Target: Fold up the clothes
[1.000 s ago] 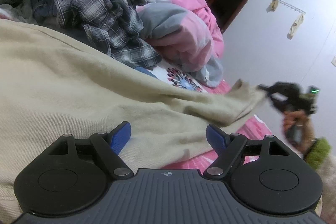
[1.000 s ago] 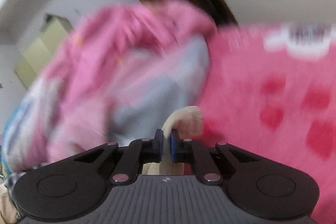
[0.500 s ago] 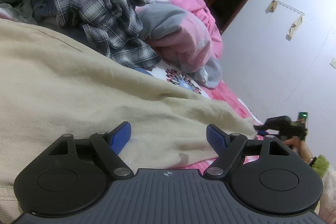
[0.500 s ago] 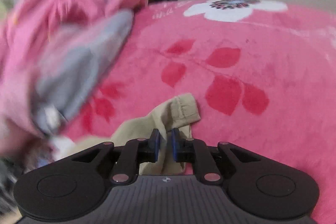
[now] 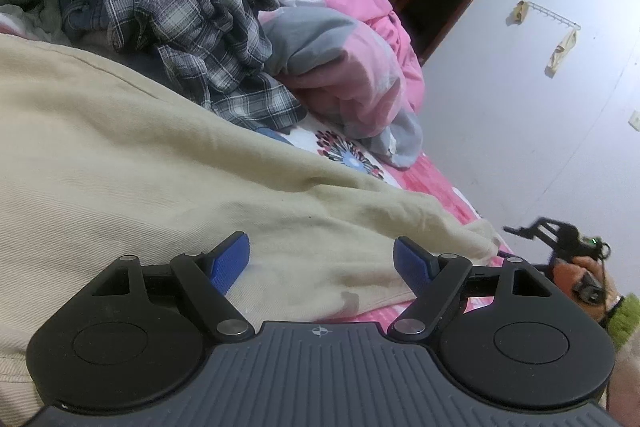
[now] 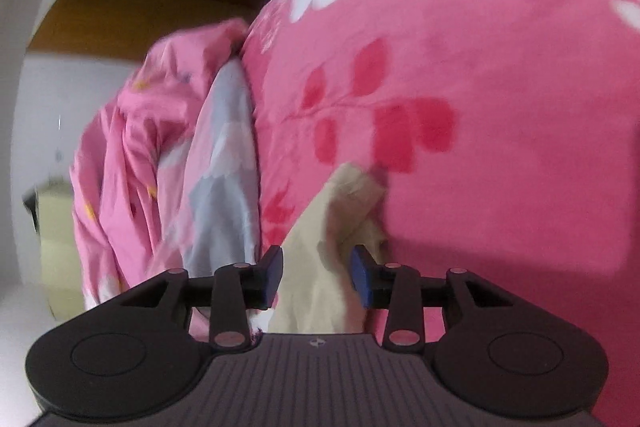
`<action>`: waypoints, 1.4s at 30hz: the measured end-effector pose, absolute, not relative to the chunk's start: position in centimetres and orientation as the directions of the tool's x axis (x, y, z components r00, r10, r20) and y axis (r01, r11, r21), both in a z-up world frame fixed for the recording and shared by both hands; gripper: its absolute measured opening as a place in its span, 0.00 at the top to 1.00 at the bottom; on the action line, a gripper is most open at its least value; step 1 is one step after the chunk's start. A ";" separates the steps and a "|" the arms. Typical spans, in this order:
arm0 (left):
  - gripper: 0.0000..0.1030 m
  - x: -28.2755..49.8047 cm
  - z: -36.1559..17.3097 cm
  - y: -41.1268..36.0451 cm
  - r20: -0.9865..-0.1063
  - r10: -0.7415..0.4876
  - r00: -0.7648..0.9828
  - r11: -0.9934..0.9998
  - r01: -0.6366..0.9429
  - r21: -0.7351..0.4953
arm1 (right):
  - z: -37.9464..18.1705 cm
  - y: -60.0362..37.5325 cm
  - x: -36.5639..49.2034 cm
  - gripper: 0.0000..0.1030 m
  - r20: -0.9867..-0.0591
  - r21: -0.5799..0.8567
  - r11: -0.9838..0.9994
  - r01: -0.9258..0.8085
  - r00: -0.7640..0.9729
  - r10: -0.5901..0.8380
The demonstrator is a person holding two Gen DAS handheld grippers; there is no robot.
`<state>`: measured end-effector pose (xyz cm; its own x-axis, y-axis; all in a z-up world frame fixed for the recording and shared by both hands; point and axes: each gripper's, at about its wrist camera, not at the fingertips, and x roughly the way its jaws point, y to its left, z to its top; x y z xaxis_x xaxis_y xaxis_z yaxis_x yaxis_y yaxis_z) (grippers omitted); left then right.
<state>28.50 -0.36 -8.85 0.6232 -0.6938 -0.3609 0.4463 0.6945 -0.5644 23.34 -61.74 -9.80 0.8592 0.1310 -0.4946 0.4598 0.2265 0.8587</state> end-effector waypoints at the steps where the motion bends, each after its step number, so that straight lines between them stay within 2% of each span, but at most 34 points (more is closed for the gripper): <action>1: 0.22 28.5 -8.8 -0.4 -0.361 -0.694 0.623 0.694 0.447 -0.564 | -9.5 -61.6 24.4 0.61 -0.529 0.831 0.274 0.484 0.841 0.116; 3: 0.22 28.5 -8.8 -0.4 -0.360 -0.694 0.623 0.694 0.447 -0.565 | -8.8 -61.0 26.1 0.65 -0.583 0.769 0.358 0.530 0.811 0.053; 4: 0.22 28.5 -8.8 -0.4 -0.360 -0.694 0.623 0.694 0.447 -0.565 | -8.5 -60.7 26.8 0.73 -0.591 0.746 0.396 0.535 0.807 0.023; 5: 0.22 28.5 -8.8 -0.4 -0.360 -0.694 0.624 0.694 0.446 -0.565 | -8.2 -60.3 27.5 0.85 -0.589 0.730 0.433 0.529 0.808 0.004; 7: 0.22 28.5 -8.9 -0.4 -0.359 -0.695 0.624 0.693 0.447 -0.565 | -7.1 -59.0 28.4 0.93 -0.554 0.723 0.502 0.475 0.832 0.009; 10: 0.22 28.5 -8.9 -0.4 -0.359 -0.694 0.624 0.694 0.446 -0.565 | -6.2 -54.2 27.2 0.95 -0.542 0.596 0.717 0.362 0.840 0.026; 15: 0.22 28.5 -8.9 -0.4 -0.360 -0.694 0.624 0.694 0.446 -0.566 | -4.9 -45.1 24.2 0.95 -0.550 0.230 0.969 0.087 0.833 0.056; 18: 0.22 28.5 -8.9 -0.4 -0.360 -0.695 0.623 0.693 0.446 -0.566 | -4.2 -39.7 22.4 0.95 -0.560 -0.023 0.995 -0.100 0.825 0.070; 21: 0.22 28.5 -8.9 -0.3 -0.360 -0.695 0.623 0.693 0.446 -0.566 | -3.4 -34.2 20.6 0.96 -0.574 -0.272 0.921 -0.280 0.815 0.079; 22: 0.22 28.5 -8.9 -0.3 -0.359 -0.695 0.623 0.693 0.446 -0.566 | -3.0 -33.8 20.1 0.96 -0.567 -0.305 0.908 -0.288 0.821 0.070; 26: 0.22 28.5 -8.9 -0.3 -0.360 -0.695 0.623 0.693 0.446 -0.566 | -0.5 -42.7 19.7 0.95 -0.477 -0.061 0.997 0.048 0.876 -0.071; 29: 0.22 28.6 -8.9 -0.3 -0.360 -0.695 0.622 0.693 0.446 -0.567 | -2.9 -50.7 19.5 0.92 -0.533 0.218 0.927 0.304 0.833 -0.147; 31: 0.22 28.6 -8.9 -0.3 -0.360 -0.696 0.622 0.692 0.446 -0.567 | -5.6 -55.6 19.4 0.86 -0.611 0.391 0.812 0.434 0.782 -0.124; 32: 0.22 28.6 -8.9 -0.3 -0.360 -0.695 0.622 0.692 0.446 -0.567 | -7.0 -57.4 19.0 0.78 -0.616 0.486 0.745 0.456 0.784 -0.078; 34: 0.22 28.6 -8.9 -0.3 -0.360 -0.696 0.622 0.692 0.446 -0.568 | -9.4 -60.6 18.1 0.78 -0.606 0.633 0.600 0.488 0.795 -0.007; 36: 0.22 28.6 -8.9 -0.3 -0.361 -0.695 0.622 0.693 0.445 -0.568 | -9.1 -61.6 16.8 0.70 -0.575 0.666 0.550 0.503 0.817 -0.051; 37: 0.22 28.6 -8.9 -0.3 -0.361 -0.695 0.622 0.693 0.445 -0.568 | -8.7 -61.7 16.6 0.62 -0.573 0.649 0.561 0.513 0.815 -0.082; 42: 0.22 28.6 -8.9 -0.3 -0.361 -0.696 0.621 0.692 0.445 -0.568 | -7.2 -61.9 17.3 0.60 -0.568 0.616 0.592 0.520 0.814 -0.123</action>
<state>28.56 -0.27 -8.88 0.6212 -0.6956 -0.3609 0.4450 0.6922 -0.5682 17.32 -61.90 -7.18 0.8136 -0.1225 -0.5684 0.5196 0.5921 0.6160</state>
